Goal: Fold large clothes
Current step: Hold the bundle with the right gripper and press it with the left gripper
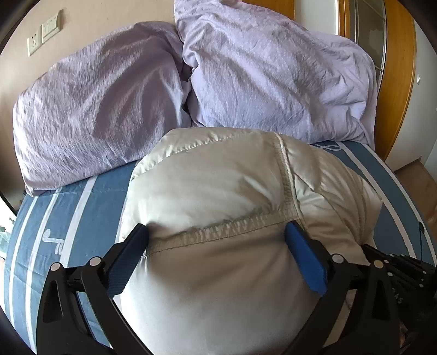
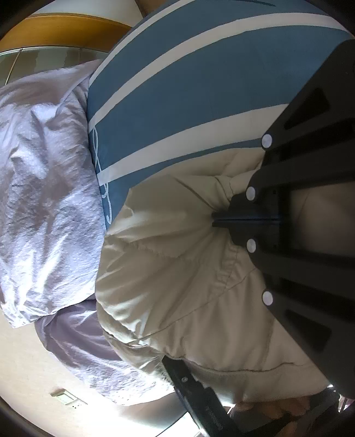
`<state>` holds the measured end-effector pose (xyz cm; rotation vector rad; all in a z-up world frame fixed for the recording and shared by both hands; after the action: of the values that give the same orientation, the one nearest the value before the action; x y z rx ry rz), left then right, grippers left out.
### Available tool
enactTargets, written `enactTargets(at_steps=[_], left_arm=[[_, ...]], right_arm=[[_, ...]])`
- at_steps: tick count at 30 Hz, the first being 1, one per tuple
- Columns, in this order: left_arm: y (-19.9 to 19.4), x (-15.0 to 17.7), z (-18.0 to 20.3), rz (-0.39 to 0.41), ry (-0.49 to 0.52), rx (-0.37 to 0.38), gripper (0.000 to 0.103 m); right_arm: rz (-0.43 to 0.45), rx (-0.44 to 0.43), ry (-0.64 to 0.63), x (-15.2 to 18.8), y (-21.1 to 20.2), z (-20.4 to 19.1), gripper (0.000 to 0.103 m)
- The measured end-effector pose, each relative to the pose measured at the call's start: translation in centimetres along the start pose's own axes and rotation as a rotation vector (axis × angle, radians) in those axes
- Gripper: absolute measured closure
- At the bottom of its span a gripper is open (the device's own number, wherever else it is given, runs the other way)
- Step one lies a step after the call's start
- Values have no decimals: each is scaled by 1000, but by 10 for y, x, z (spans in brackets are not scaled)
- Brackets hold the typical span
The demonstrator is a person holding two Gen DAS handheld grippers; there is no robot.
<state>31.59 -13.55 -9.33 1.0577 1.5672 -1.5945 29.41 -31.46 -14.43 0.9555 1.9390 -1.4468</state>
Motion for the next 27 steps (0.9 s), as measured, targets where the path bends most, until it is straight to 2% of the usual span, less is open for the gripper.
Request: enactTargets(at_steps=[27], left_arm=[[21,19,-8,22,-27,-6,1]], right_arm=[[38,35,6,2,3,-5,103]])
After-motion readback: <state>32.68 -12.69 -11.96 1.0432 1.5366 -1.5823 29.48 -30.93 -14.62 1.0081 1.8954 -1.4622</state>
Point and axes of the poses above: each gripper's, at about its wrist camera, not at the fingertips, and y roughly the way its jaws point, z to its right, x to its underside, the point moved 5 cm from there along y, roughly the way its jaws point, and after that the axes turned 15 degrees about z, right-handed, at the moved point
